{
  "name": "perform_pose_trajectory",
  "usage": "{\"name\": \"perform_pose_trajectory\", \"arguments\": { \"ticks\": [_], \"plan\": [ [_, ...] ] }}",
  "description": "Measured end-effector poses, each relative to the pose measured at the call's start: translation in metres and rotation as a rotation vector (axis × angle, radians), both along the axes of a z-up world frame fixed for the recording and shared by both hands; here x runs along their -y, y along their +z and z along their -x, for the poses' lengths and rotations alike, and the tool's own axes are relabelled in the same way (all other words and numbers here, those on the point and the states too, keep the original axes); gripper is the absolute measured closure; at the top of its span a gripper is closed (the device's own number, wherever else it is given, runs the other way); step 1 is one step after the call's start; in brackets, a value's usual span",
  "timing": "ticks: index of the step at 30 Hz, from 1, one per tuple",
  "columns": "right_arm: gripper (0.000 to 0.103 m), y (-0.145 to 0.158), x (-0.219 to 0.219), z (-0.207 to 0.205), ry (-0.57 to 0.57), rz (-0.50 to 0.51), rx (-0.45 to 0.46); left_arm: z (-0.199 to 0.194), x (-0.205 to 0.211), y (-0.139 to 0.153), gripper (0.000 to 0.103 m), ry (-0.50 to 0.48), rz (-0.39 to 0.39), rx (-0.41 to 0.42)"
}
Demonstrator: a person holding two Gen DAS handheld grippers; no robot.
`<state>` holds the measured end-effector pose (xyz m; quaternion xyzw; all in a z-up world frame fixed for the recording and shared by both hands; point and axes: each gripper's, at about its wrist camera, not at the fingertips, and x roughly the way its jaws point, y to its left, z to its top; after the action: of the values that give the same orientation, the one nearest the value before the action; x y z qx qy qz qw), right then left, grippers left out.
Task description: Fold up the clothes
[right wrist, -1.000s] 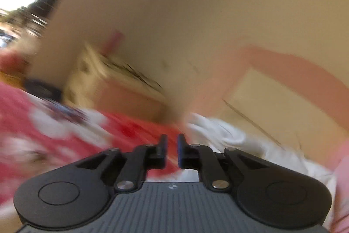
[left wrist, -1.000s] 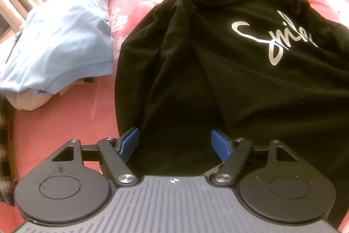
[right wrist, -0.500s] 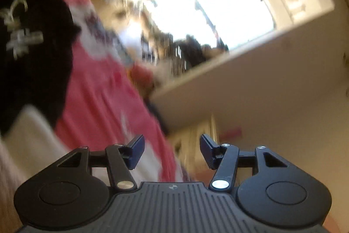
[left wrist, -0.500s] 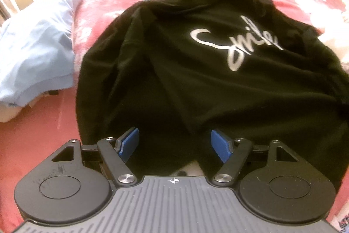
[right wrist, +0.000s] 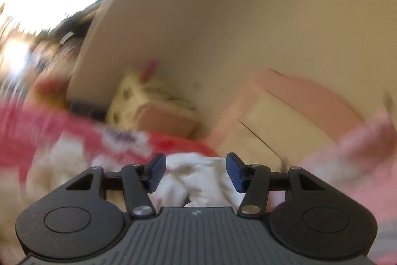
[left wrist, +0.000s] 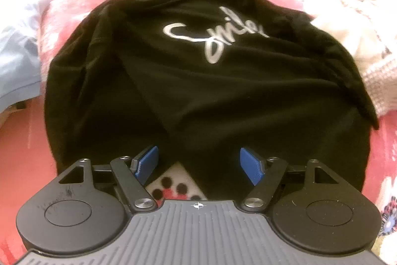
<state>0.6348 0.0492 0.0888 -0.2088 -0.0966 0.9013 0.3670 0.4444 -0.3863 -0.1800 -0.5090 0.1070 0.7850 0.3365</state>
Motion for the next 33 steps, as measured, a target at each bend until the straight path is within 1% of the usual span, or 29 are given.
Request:
{"name": "perform_pose_trajectory", "arguments": {
  "ticks": [4,6,8,9,11,12,14,15,16,17,18,20,21,22,24,25,26,27,30,33],
  "plan": [
    [0.043,0.044,0.03,-0.005,0.301,0.275,-0.171,-0.007,0.0,-0.001,0.03,-0.055,-0.048,0.054],
    [0.038,0.029,0.056,0.006,0.491,0.382,-0.086,-0.013,0.003,-0.001,0.03,-0.085,-0.067,0.083],
    [0.038,-0.01,0.085,0.018,0.621,0.509,0.032,-0.018,0.008,-0.002,0.03,-0.11,-0.085,0.137],
    [0.038,-0.036,0.098,0.023,0.653,0.567,0.099,-0.021,0.01,-0.004,0.03,-0.122,-0.094,0.167],
    [0.039,-0.086,0.111,0.033,0.637,0.651,0.178,-0.028,0.016,-0.007,0.03,-0.145,-0.101,0.216],
    [0.042,-0.111,0.117,0.039,0.626,0.692,0.216,-0.032,0.018,-0.008,0.03,-0.153,-0.093,0.232],
    [0.045,-0.154,0.121,0.057,0.561,0.713,0.282,-0.04,0.021,-0.011,0.03,-0.158,-0.08,0.236],
    [0.048,-0.172,0.115,0.066,0.516,0.726,0.298,-0.043,0.022,-0.012,0.03,-0.156,-0.077,0.227],
    [0.048,-0.181,0.111,0.063,0.459,0.771,0.287,-0.045,0.022,-0.012,0.03,-0.15,-0.076,0.217],
    [0.051,-0.188,0.108,0.058,0.4,0.819,0.273,-0.046,0.021,-0.011,0.03,-0.142,-0.075,0.214],
    [0.058,-0.194,0.099,0.051,0.328,0.897,0.243,-0.046,0.02,-0.011,0.03,-0.13,-0.074,0.216],
    [0.062,-0.207,0.09,0.035,0.225,1.004,0.161,-0.046,0.021,-0.009,0.03,-0.111,-0.076,0.218],
    [0.062,-0.214,0.086,0.028,0.174,1.055,0.119,-0.047,0.021,-0.009,0.03,-0.103,-0.077,0.214],
    [0.062,-0.214,0.086,0.012,0.131,1.053,0.104,-0.047,0.021,-0.01,0.03,-0.095,-0.076,0.211],
    [0.062,-0.223,0.088,-0.015,0.052,1.024,0.108,-0.047,0.019,-0.011,0.03,-0.079,-0.069,0.205],
    [0.062,-0.232,0.084,-0.016,0.038,0.999,0.121,-0.048,0.017,-0.011,0.03,-0.075,-0.062,0.201],
    [0.065,-0.242,0.079,-0.015,0.028,0.973,0.135,-0.048,0.014,-0.011,0.03,-0.077,-0.054,0.195],
    [0.067,-0.25,0.07,-0.01,0.027,0.959,0.122,-0.048,0.012,-0.01,0.03,-0.079,-0.047,0.188],
    [0.075,-0.256,0.044,0.019,0.03,0.862,0.053,-0.046,0.005,-0.009,0.03,-0.072,-0.03,0.177],
    [0.077,-0.256,0.01,0.046,0.006,0.795,-0.02,-0.043,0.0,-0.009,0.03,-0.053,-0.022,0.176]
  ]
}}
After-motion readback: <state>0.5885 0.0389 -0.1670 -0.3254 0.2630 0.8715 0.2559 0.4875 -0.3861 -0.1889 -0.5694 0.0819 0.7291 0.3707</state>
